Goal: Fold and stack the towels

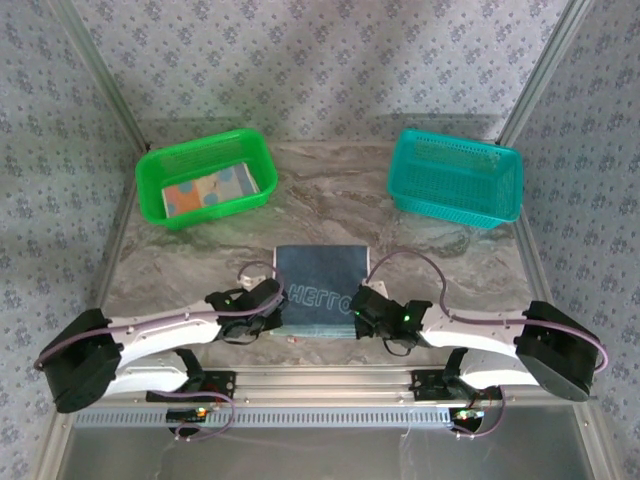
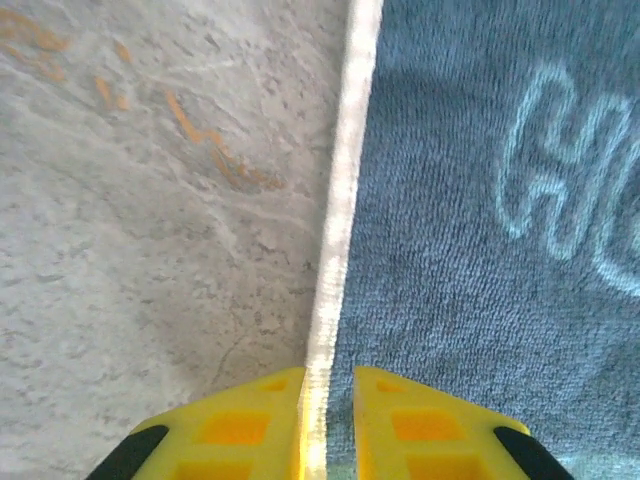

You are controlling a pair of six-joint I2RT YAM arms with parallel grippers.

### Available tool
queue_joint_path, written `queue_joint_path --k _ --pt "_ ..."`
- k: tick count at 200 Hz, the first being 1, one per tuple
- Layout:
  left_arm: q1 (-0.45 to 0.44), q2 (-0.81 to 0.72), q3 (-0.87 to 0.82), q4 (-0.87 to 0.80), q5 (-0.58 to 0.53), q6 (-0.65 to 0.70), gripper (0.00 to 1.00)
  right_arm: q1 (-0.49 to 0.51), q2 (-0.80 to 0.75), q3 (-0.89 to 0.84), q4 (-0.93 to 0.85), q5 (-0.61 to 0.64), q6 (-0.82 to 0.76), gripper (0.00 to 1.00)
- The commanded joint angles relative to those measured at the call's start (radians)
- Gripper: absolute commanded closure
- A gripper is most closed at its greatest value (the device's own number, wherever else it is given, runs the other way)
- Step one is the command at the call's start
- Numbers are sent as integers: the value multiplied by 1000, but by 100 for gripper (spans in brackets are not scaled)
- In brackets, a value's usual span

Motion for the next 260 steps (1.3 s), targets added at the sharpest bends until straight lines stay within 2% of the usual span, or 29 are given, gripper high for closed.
queue_joint_path --k 1,35,55,115,152,200,231,260 --pt "48 -15 103 -52 -21 106 80 -11 -26 79 -113 45 -31 91" --pt "165 58 209 4 30 244 100 -115 -19 144 -75 17 -104 95" --pt "228 148 275 47 77 307 100 -178 18 183 -51 23 -146 100" --pt "360 430 457 136 169 419 100 -396 249 328 57 -83 -252 100" --pt "397 531 510 152 203 431 100 -450 381 432 78 -122 -287 100" --pt "433 594 478 161 191 440 100 -506 533 503 93 -155 -336 100" --pt "463 619 440 175 185 435 100 -543 589 496 101 -137 -355 100" --pt "470 613 408 184 194 434 100 -550 577 467 119 -150 -378 100"
